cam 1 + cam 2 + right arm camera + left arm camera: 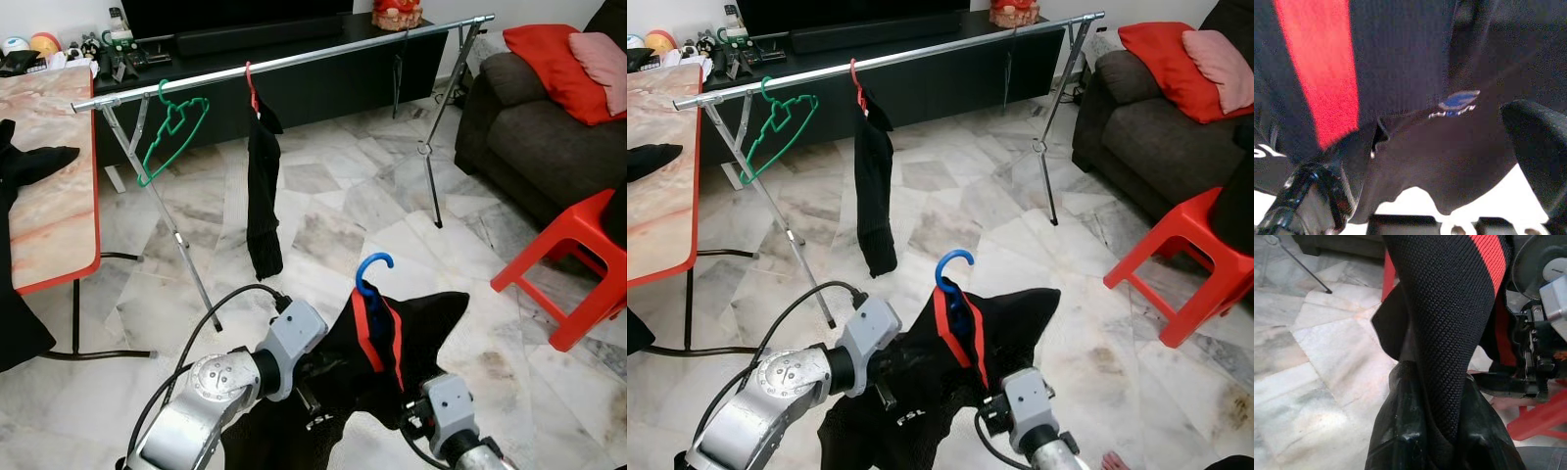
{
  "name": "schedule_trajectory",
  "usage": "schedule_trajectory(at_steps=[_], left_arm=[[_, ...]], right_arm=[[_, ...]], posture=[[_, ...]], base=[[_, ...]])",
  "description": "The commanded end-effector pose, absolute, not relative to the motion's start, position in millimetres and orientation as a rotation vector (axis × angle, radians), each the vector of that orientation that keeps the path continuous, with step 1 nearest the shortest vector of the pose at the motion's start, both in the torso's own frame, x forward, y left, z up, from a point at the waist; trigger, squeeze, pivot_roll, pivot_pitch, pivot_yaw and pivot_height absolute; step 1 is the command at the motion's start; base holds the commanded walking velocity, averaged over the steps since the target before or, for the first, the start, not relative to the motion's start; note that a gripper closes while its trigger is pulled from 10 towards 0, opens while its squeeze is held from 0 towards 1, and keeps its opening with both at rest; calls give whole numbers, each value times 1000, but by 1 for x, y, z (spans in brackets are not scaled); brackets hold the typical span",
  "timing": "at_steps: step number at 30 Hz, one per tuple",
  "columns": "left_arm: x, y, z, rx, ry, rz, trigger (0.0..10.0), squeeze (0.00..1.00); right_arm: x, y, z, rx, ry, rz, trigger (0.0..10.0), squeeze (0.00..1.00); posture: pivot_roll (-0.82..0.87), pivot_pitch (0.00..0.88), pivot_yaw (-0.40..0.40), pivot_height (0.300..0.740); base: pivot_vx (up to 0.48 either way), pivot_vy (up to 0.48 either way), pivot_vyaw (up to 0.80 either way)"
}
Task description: Hang hanger
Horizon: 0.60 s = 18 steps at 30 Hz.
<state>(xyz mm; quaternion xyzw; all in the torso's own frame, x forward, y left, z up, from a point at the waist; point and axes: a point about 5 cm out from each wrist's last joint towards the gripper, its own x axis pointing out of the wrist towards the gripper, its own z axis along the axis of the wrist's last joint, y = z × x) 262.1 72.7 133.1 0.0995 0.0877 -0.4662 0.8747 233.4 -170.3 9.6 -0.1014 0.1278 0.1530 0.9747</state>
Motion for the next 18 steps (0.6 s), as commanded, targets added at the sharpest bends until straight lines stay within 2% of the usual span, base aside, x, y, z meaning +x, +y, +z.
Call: schedule_trajectory(at_steps=[1, 6, 9, 18], left_arm=[[259, 68, 144, 188, 133, -1009, 10000, 0], [259, 66, 145, 187, 131, -1017, 10000, 0], [258, 65, 145, 184, 130, -1021, 10000, 0], [257, 63, 145, 180, 129, -1025, 10000, 0]], right_arm=[[231, -173, 7, -191, 259, 277, 10000, 0], [236, -173, 8, -124, 219, 308, 10000, 0], [239, -169, 8, -163, 213, 366, 10000, 0], [250, -174, 5, -192, 223, 331, 10000, 0]], posture=[[-11, 163, -6, 740], [-13, 158, -5, 740], [-13, 157, -5, 740], [-7, 154, -7, 740]], base=[[0, 0, 0], [0, 0, 0], [0, 0, 0], [0, 0, 0]])
